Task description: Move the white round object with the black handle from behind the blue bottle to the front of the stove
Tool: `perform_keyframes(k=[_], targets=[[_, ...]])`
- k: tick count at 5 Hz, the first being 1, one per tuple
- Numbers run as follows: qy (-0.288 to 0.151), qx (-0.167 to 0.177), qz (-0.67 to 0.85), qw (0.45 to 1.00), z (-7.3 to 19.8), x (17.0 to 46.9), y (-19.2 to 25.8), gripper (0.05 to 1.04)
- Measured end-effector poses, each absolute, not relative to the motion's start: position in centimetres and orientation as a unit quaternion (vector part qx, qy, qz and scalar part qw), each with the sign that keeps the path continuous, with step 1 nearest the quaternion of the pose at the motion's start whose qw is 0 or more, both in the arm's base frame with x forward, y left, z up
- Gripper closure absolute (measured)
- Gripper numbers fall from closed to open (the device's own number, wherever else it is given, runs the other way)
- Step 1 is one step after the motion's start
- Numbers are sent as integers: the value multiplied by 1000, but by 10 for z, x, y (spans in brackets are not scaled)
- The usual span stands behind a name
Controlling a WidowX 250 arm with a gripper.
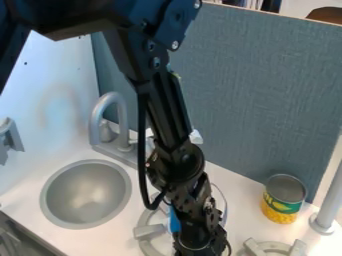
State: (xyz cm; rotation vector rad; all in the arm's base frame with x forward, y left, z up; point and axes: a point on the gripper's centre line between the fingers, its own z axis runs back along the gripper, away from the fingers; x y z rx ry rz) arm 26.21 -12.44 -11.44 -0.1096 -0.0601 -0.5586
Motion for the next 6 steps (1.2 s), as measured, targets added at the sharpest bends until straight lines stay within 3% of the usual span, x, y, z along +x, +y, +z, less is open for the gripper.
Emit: perform_keyframes(k=[1,2,3,4,5,6], targets=[[-36,-57,-263,962,-112,262,-125,228],[-102,-77,-237,963,-73,266,-118,87],[-171,-102,-212,957,-19,278,-118,83],[-157,-98,-213,959,-5,285,-124,83],[-143,-76,-246,956,8,292,-149,83],[-115,-53,-262,957,9,291,-146,83]])
